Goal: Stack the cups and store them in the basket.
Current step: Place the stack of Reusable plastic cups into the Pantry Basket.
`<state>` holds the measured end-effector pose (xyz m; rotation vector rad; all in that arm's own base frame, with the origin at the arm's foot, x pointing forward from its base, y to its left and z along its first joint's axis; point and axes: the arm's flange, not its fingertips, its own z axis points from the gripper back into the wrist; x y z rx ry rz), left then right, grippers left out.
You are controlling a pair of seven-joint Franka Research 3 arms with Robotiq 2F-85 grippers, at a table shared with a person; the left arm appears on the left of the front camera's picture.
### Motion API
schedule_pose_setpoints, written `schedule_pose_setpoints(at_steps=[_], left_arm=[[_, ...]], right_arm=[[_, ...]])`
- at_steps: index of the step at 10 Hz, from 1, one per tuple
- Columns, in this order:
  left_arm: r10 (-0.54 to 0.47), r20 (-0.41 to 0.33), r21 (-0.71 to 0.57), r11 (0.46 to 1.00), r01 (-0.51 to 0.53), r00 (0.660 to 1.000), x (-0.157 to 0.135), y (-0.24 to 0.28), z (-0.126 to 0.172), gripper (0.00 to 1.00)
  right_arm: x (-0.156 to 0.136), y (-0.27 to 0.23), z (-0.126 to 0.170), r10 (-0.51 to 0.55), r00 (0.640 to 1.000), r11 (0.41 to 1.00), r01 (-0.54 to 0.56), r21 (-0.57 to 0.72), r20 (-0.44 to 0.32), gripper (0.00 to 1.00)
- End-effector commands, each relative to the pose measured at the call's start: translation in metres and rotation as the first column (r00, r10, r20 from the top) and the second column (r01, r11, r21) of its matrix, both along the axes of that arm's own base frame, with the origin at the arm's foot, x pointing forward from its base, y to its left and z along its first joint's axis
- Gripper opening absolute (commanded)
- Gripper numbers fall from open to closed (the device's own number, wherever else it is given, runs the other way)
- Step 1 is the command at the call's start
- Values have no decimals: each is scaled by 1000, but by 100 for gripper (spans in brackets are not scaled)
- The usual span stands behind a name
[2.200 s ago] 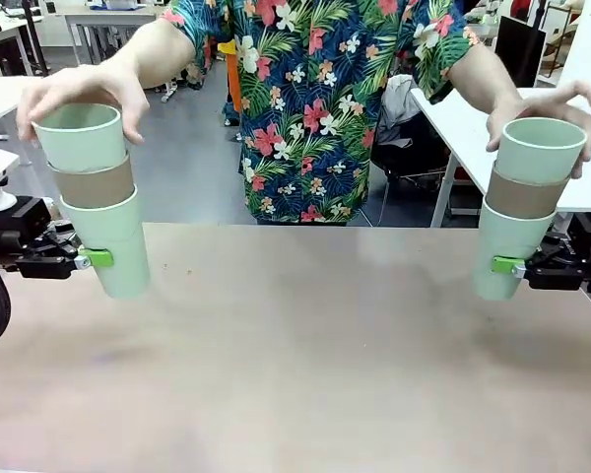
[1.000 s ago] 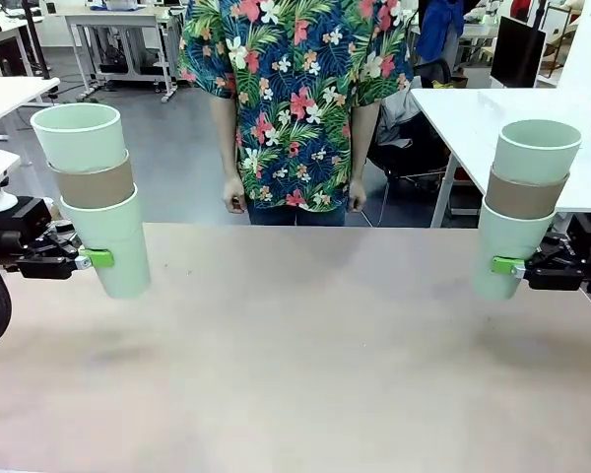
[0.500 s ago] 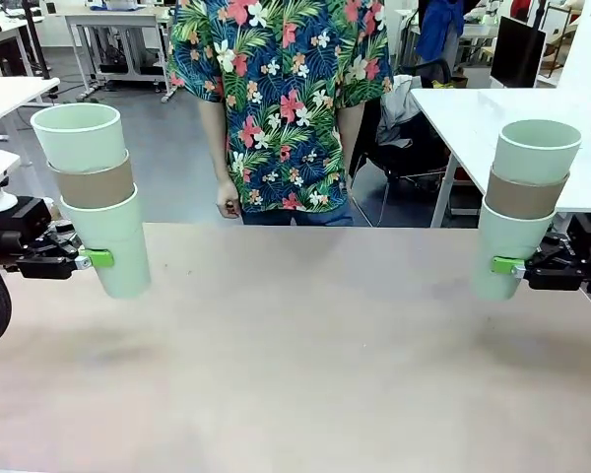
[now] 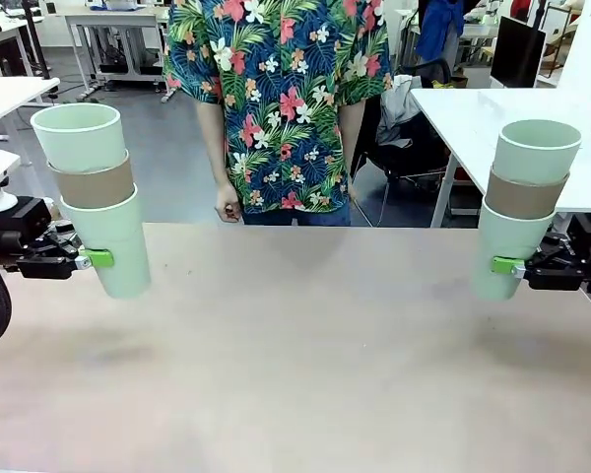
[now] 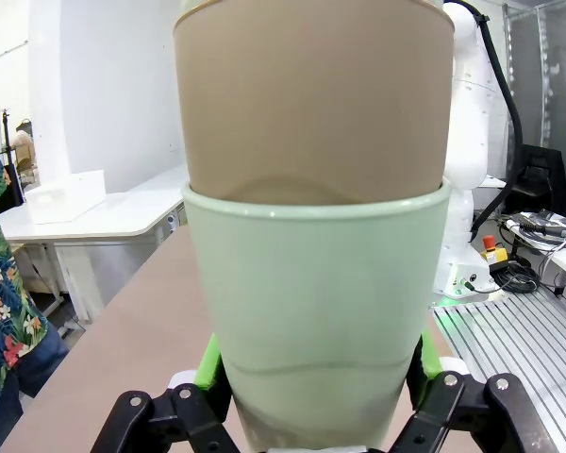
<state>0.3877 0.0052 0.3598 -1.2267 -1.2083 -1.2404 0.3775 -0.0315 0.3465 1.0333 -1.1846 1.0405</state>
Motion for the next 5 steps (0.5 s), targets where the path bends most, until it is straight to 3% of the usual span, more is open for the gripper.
schedule_pose_setpoints(at_steps=[1, 5], left_arm=[[-4, 7, -5, 1000, 4, 1000, 0, -1, 3, 87], [-4, 7, -5, 1000, 4, 1000, 0, -1, 3, 87]], right_arm=[[0, 0, 3, -4, 1000, 1000, 4, 4, 9, 85], [0, 0, 3, -4, 1000, 1000, 4, 4, 9, 85]])
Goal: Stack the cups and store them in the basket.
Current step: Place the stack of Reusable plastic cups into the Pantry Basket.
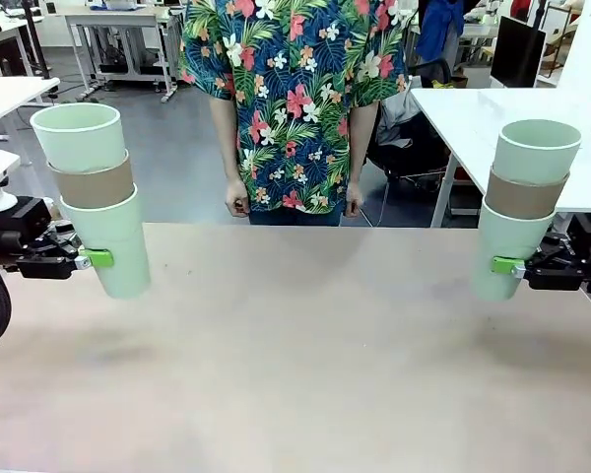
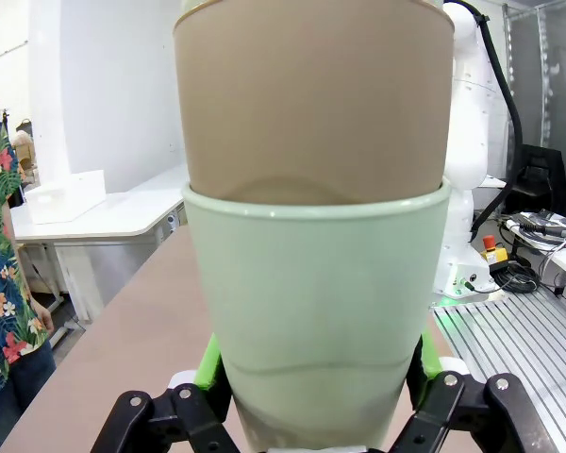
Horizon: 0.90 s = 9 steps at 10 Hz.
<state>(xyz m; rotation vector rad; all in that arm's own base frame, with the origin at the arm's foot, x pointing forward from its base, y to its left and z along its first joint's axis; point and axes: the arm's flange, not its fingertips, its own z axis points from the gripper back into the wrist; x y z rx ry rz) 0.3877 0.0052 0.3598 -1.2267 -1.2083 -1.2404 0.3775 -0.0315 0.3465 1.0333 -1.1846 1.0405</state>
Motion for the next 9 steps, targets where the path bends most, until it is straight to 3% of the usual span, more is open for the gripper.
schedule_pose_setpoints(at_steps=[1, 9], left_arm=[[-4, 7, -5, 1000, 4, 1000, 0, -1, 3, 87], [-4, 7, -5, 1000, 4, 1000, 0, -1, 3, 87]], right_arm=[[0, 0, 3, -4, 1000, 1000, 4, 4, 9, 85], [0, 0, 3, -4, 1000, 1000, 4, 4, 9, 85]])
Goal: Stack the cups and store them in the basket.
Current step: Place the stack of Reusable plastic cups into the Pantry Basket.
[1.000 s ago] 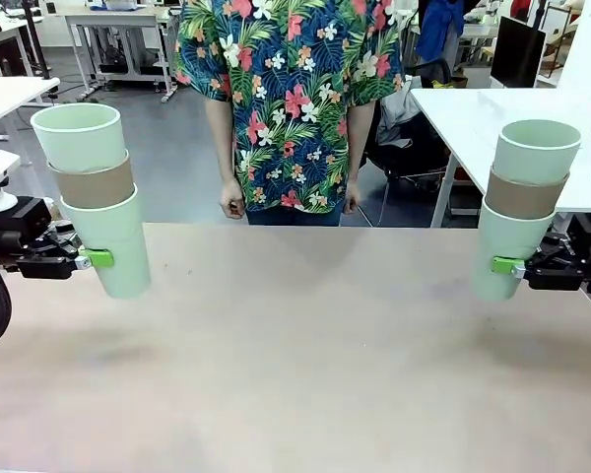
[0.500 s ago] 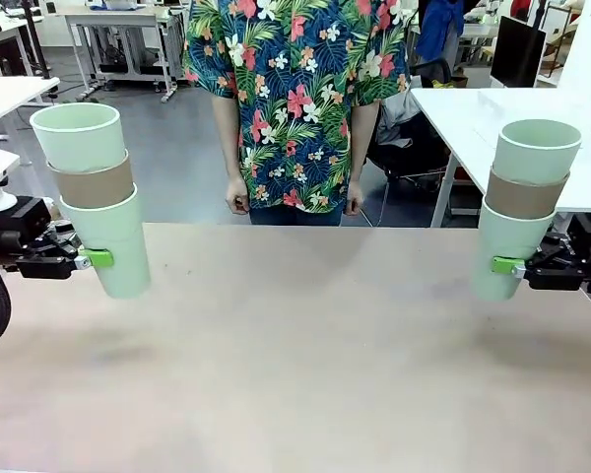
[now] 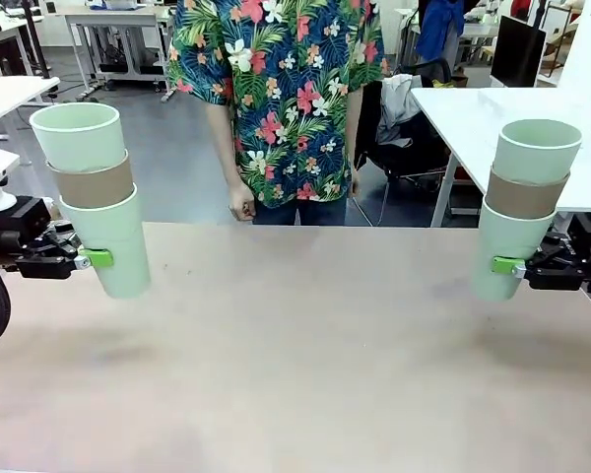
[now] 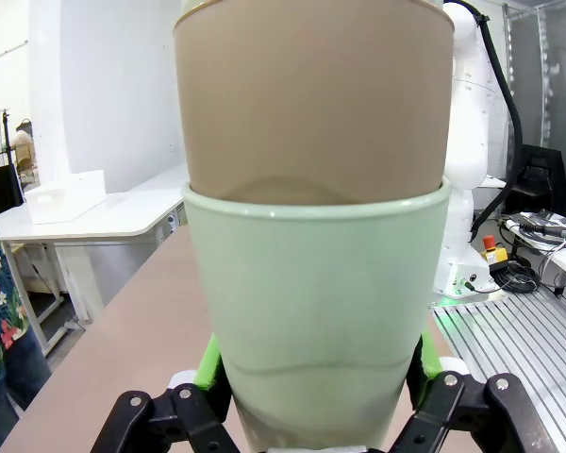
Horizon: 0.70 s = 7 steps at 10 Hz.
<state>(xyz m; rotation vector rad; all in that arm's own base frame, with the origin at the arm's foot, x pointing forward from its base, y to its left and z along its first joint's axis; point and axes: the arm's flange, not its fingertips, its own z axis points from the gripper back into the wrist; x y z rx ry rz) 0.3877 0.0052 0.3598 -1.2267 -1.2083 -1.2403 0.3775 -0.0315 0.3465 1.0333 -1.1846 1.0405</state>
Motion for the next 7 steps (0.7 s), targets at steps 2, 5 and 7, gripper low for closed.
schedule_pose_setpoints(at_steps=[2, 5, 7], left_arm=[[-4, 7, -5, 1000, 5, 1000, 0, -1, 3, 87], [-4, 7, -5, 1000, 5, 1000, 0, -1, 3, 87], [-4, 7, -5, 1000, 5, 1000, 0, -1, 3, 87]], right_arm=[[0, 0, 3, -4, 1000, 1000, 4, 4, 9, 85], [0, 0, 3, -4, 1000, 1000, 4, 4, 9, 85], [0, 0, 3, -4, 1000, 1000, 4, 4, 9, 85]])
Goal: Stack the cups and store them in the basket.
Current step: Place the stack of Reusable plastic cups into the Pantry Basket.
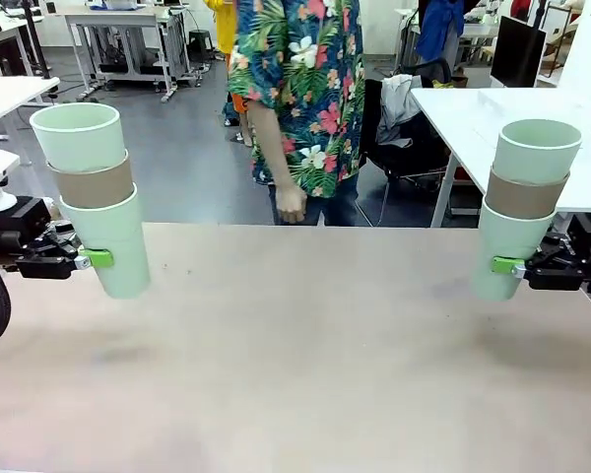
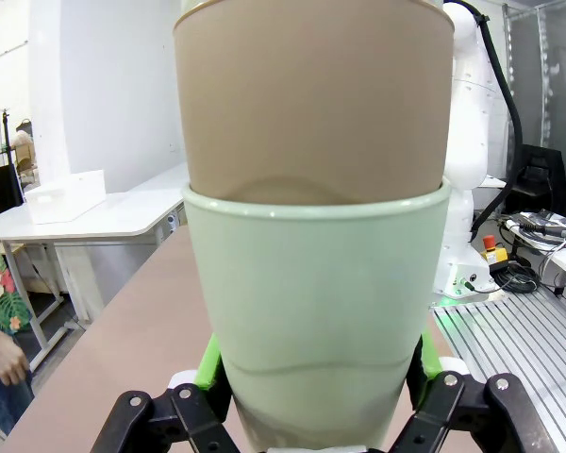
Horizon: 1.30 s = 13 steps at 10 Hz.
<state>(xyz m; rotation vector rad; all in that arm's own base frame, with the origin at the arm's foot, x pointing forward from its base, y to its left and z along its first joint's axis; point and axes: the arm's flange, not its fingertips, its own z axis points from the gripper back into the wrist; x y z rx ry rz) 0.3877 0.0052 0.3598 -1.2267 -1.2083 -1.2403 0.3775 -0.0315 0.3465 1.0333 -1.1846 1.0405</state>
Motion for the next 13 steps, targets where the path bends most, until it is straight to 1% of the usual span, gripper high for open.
schedule_pose_setpoints(at_steps=[1, 13], left_arm=[[-4, 7, -5, 1000, 5, 1000, 0, -1, 3, 87], [-4, 7, -5, 1000, 5, 1000, 0, -1, 3, 87]], right_arm=[[0, 0, 3, -4, 1000, 1000, 4, 4, 9, 85], [0, 0, 3, -4, 1000, 1000, 4, 4, 9, 85]])
